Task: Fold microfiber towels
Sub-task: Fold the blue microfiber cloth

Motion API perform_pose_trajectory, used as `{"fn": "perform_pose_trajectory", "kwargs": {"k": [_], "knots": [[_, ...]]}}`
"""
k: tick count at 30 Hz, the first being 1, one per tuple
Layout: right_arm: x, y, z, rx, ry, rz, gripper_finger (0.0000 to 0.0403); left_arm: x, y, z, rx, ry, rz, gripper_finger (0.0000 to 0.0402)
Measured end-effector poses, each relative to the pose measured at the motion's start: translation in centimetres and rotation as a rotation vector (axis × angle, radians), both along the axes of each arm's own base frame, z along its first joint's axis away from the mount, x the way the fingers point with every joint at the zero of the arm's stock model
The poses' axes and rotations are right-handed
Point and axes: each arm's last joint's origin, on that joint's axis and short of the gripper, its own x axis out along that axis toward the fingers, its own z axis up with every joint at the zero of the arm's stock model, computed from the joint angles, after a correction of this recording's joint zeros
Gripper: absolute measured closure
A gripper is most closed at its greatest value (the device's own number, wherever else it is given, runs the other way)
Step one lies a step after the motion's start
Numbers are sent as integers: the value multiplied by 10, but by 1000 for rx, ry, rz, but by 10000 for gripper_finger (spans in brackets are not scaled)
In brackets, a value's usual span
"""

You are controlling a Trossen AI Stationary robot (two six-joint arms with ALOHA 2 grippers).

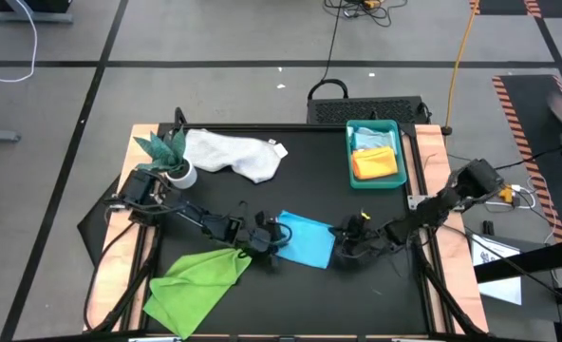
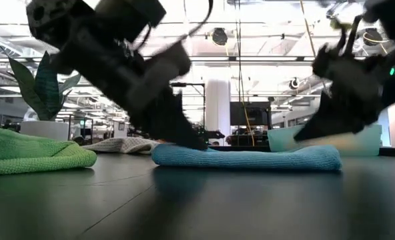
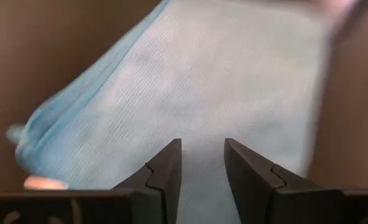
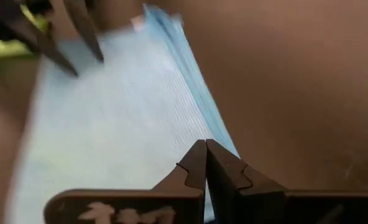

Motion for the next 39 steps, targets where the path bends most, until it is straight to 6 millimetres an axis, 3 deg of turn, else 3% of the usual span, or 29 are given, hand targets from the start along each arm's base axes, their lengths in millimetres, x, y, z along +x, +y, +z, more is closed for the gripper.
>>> {"fn": "perform_pose_trajectory", "kwargs": {"k": [5,8,12,15,21,27,32,39], "knots": [[0,1,-16,64,65,-2,403,-1,15,-7,62,59,101,280],[-3,15,-15,107,55,33,403,-3,20,4,72,56,112,280],[-5,43,-4,178,35,148,403,-10,17,27,84,42,95,280],[-1,67,13,105,-38,227,403,-14,10,37,84,19,78,280],[14,94,32,-76,-103,383,403,-11,-11,32,46,-19,-86,280],[31,89,18,-106,-61,491,390,-8,-5,17,62,16,-74,280],[43,83,16,-95,-42,629,348,-6,5,10,71,54,-44,280],[67,104,30,-234,-11,793,285,-6,6,12,68,52,-61,280]]}}
